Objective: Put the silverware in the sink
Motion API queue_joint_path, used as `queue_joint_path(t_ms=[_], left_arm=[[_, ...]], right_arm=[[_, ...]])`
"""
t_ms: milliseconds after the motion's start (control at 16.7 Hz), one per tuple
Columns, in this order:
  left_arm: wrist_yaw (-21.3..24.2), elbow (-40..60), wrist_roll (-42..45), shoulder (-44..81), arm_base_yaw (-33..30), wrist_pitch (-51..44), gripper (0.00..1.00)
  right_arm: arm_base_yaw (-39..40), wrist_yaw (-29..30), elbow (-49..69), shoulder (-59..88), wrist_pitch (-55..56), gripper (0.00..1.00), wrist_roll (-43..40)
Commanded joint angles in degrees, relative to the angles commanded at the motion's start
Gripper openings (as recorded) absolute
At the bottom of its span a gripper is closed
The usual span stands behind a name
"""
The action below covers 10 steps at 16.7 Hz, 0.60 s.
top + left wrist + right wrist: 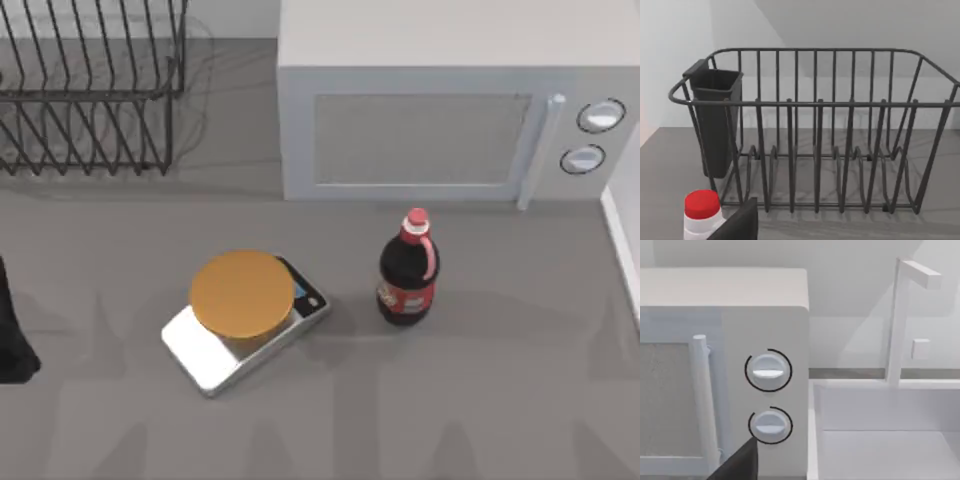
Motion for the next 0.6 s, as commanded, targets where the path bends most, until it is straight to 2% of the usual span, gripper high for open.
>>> queue_joint_path(t_ms=[300, 600], left_arm=[[0.0, 0.0, 0.0, 0.0, 0.0, 0.0, 1.0], [0.0, 0.0, 0.0, 0.0, 0.0, 0.0, 1.0]], right_arm=[[-1.0, 0.11, 3.46, 3.81, -3.61, 1.0, 0.73], [-4.45, 0.06, 16.07, 22.24, -19.03, 1.0, 3.85]])
